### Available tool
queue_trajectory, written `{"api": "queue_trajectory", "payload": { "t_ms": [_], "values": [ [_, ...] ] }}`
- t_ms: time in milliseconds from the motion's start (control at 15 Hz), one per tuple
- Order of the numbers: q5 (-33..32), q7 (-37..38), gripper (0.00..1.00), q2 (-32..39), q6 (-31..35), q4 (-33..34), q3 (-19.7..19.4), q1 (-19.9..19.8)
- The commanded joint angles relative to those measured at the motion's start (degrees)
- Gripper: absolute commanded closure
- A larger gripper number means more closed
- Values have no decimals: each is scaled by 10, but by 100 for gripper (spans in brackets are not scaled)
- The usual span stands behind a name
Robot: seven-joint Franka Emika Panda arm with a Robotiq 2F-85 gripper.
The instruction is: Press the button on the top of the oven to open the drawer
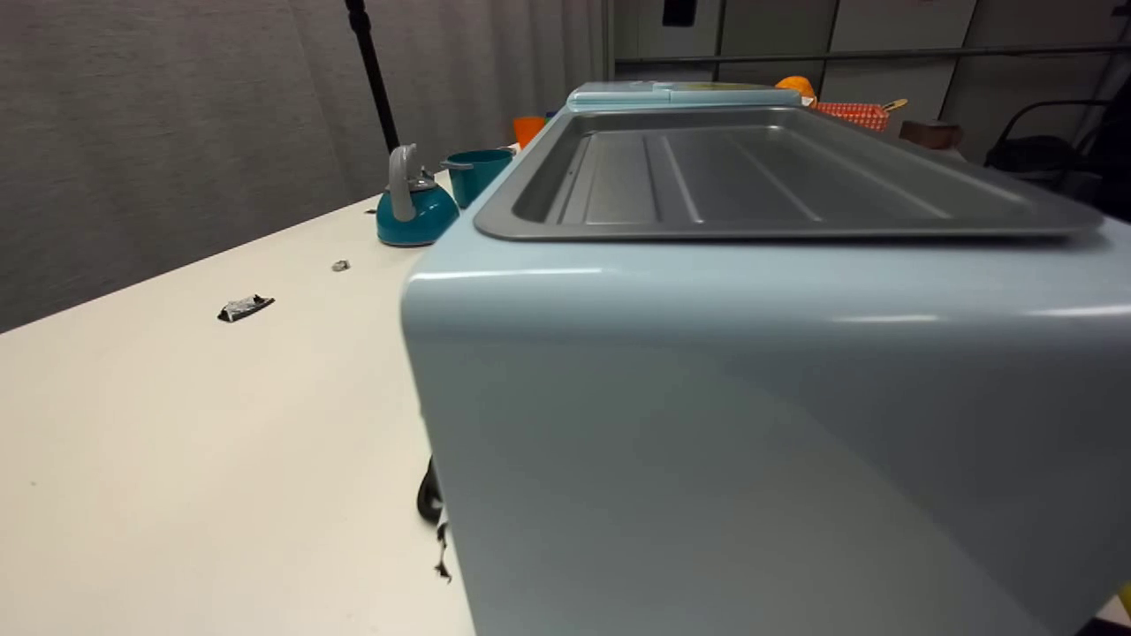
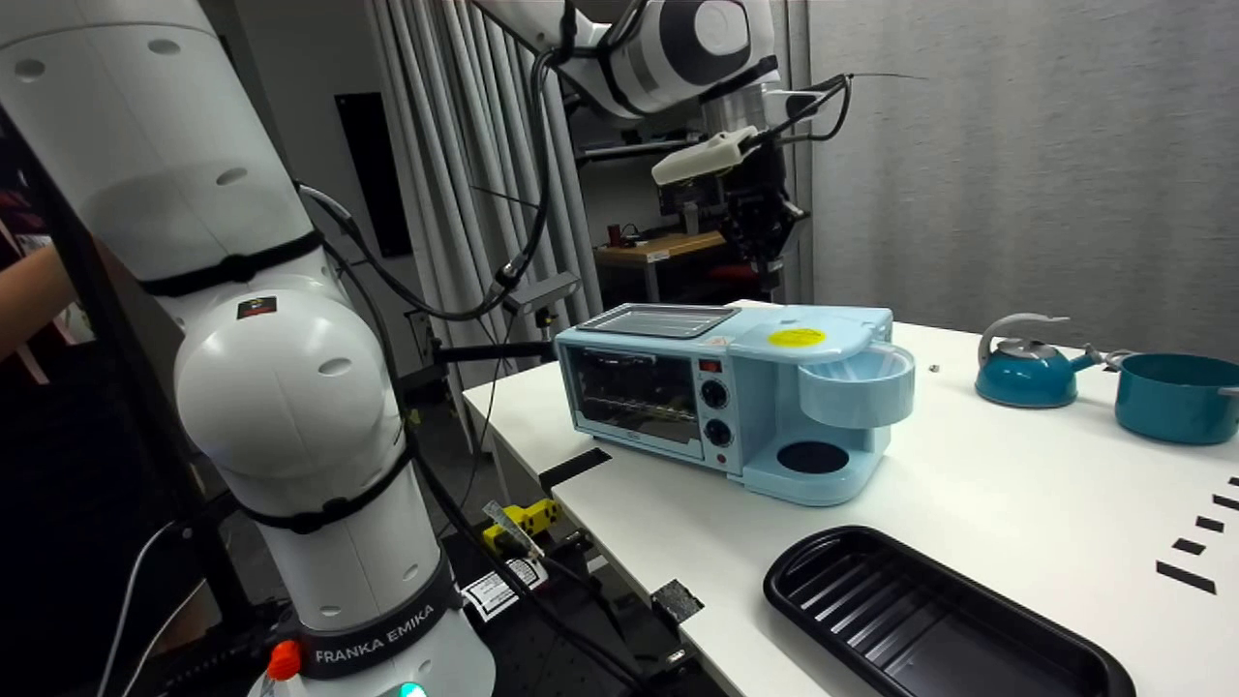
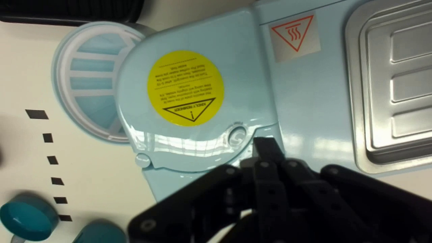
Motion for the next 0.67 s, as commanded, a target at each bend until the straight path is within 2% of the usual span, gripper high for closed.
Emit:
{"api": "queue_trajectory", "payload": {
  "t_ms": [0,600],
  "values": [
    [-32,59,100,-38,-16,-11,15,-3],
    [-121,180,100,-70,-4,-29,46,-11]
  ]
}}
